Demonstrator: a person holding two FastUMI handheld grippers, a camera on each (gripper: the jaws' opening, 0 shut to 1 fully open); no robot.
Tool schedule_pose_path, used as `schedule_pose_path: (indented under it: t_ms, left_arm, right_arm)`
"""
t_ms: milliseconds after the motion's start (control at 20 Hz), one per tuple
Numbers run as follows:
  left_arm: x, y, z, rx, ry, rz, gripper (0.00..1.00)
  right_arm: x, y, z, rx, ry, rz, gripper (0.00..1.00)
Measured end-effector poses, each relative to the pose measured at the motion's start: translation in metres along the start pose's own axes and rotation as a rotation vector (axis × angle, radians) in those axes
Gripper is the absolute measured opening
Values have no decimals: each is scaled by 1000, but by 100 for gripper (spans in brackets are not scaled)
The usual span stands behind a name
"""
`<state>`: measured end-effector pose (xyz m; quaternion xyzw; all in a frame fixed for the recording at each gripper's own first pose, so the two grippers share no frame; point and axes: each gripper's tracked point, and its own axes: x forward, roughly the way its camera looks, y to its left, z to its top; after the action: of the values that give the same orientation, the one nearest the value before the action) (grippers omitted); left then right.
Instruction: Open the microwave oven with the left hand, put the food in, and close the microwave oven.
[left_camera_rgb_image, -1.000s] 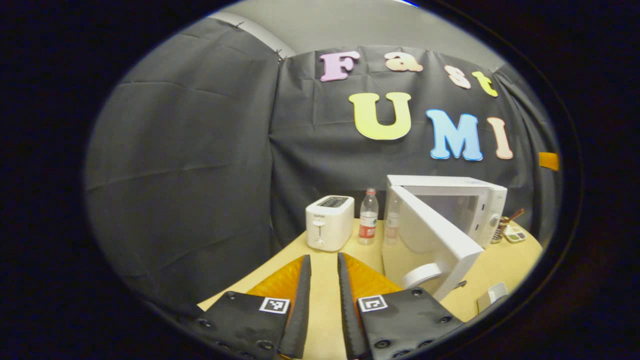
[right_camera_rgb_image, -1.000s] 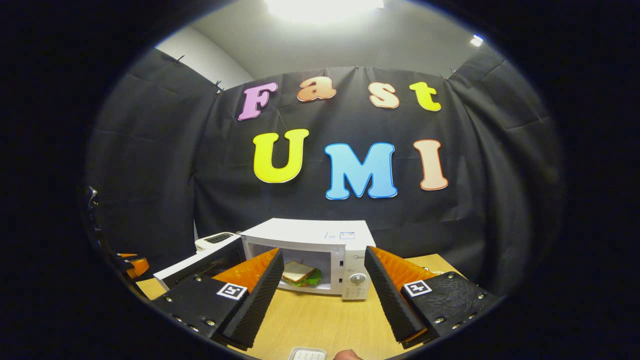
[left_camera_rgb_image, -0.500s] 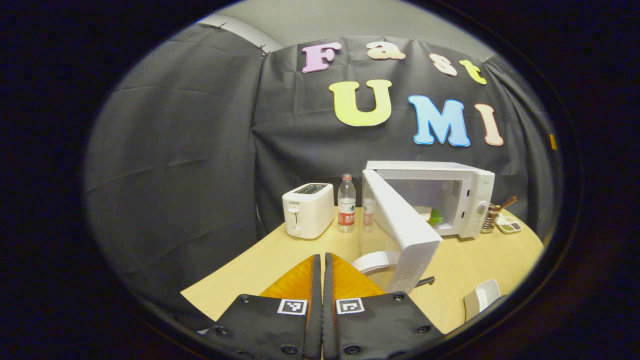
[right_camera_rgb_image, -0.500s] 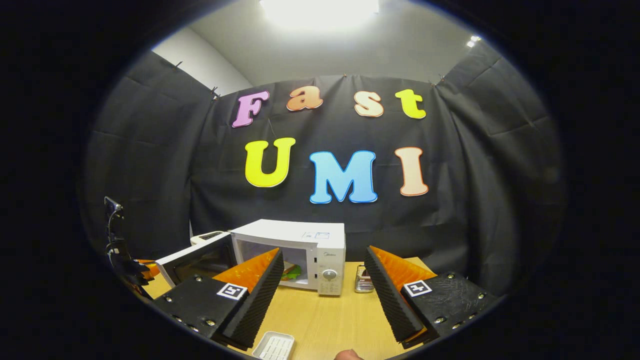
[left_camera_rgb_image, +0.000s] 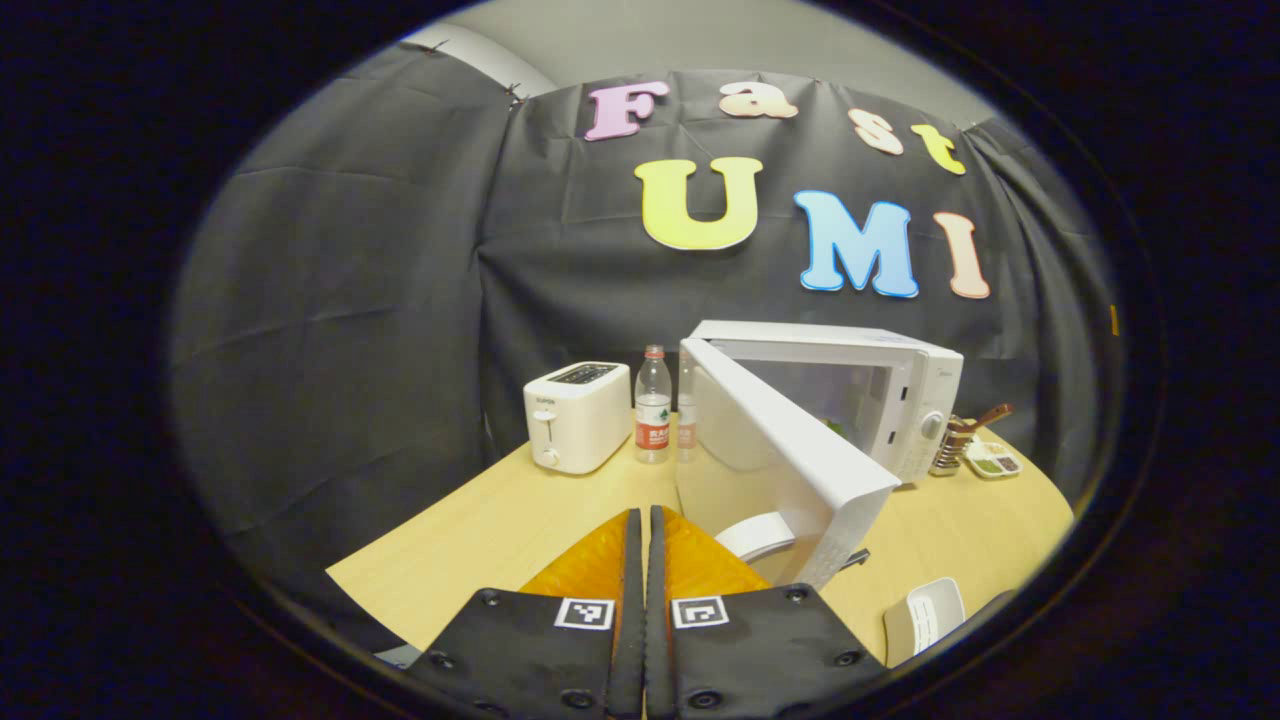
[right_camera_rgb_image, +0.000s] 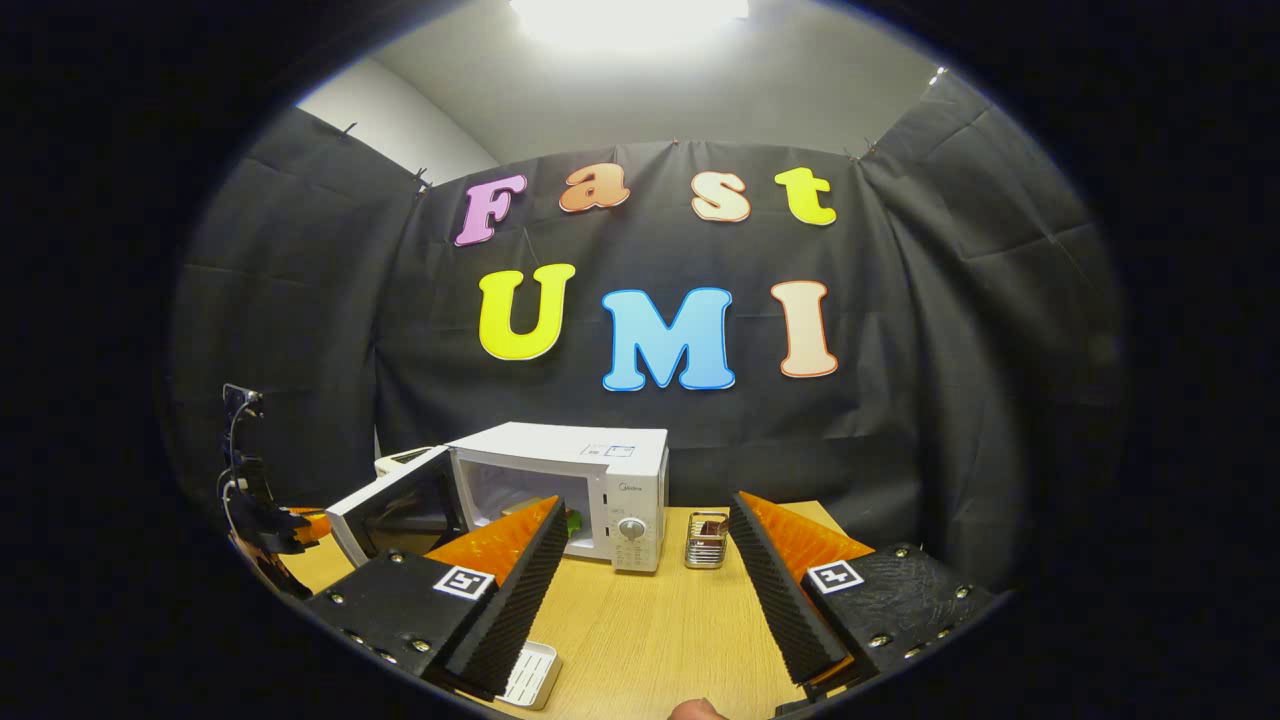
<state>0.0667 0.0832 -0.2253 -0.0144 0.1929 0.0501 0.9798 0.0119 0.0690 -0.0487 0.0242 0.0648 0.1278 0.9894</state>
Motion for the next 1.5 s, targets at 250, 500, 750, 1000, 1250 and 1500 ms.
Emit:
schedule_pose_path:
  t_ms: [250,500,750,1000,1250,1500]
  left_arm:
    - [23,-51,9,25,15,-143,7]
    - [46,-103,13,52,28,-292,7]
    - [72,-141,25,84,25,-405,7]
    - [99,-166,37,75,22,-481,7]
    - [126,-192,39,73,23,-528,7]
    - [153,-210,47,77,19,-556,7]
  right_arm:
    - [14,6,0,-4,2,-21,98]
    - [31,13,8,13,-18,-52,98]
    - [42,9,6,3,-8,-107,98]
    - [47,-3,-3,14,15,-184,98]
    - [48,-21,-7,19,34,-264,98]
    - [48,-31,-10,12,46,-317,98]
